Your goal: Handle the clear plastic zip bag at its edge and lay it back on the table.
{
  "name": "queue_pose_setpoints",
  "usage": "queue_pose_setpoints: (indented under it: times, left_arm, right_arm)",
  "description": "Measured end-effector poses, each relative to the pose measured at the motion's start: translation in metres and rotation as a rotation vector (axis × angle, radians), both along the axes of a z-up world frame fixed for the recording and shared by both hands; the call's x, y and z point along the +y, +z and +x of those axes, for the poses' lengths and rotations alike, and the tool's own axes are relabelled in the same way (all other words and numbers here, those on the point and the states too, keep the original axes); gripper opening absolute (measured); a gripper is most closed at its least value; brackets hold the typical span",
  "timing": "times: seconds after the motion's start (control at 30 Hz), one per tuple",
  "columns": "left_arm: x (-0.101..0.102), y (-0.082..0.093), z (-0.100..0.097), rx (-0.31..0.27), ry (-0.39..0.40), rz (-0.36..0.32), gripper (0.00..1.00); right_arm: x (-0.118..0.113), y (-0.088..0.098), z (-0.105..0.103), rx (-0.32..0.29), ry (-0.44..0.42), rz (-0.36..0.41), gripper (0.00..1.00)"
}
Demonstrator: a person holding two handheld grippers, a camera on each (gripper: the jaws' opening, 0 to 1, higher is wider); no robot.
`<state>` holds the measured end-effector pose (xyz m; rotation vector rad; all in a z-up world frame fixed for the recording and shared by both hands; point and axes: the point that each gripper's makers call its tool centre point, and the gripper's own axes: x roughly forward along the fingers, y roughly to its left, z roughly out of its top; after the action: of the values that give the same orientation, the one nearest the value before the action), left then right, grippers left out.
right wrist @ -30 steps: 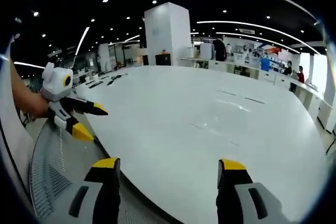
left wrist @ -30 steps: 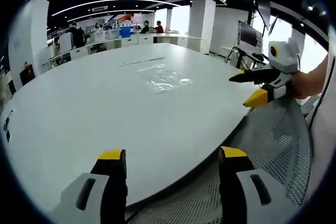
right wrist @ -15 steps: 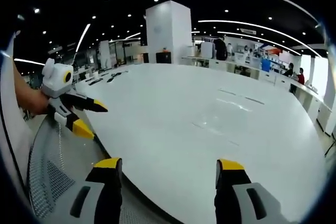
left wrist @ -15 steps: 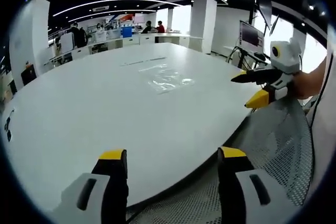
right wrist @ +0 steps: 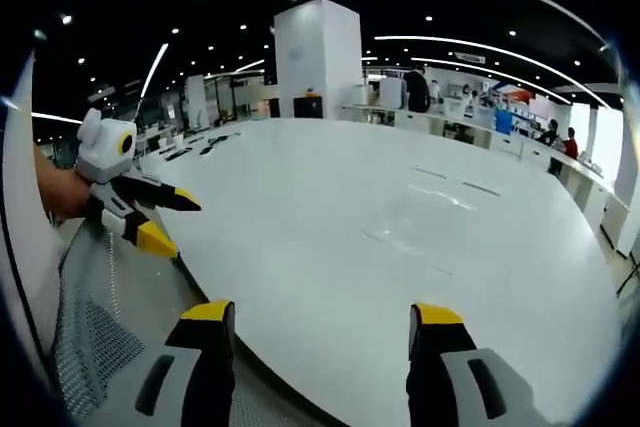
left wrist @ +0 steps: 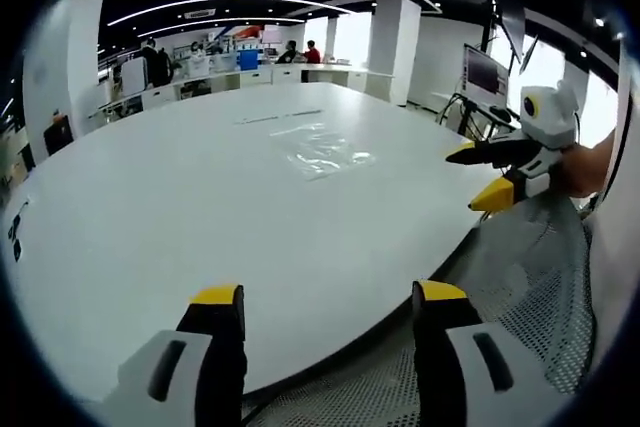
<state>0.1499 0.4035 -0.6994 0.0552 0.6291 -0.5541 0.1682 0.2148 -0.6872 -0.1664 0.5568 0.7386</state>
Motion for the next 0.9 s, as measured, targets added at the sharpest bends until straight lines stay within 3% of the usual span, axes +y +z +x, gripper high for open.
queue_pose_setpoints:
  times: [0.53, 0.9]
  left_arm:
    - [0.001, 0.0, 0.001, -0.001, 0.005, -0.002, 0.65]
    - [-0.003, 0.001, -0.002, 0.01, -0.004, -0.001, 0.65]
  right_arm:
    - [-0.001, -0.001, 0.0, 0.027, 0.012, 0.009, 0.7]
    - [-0.014, -0.01, 0.01, 0.045, 0.049, -0.051, 0.64]
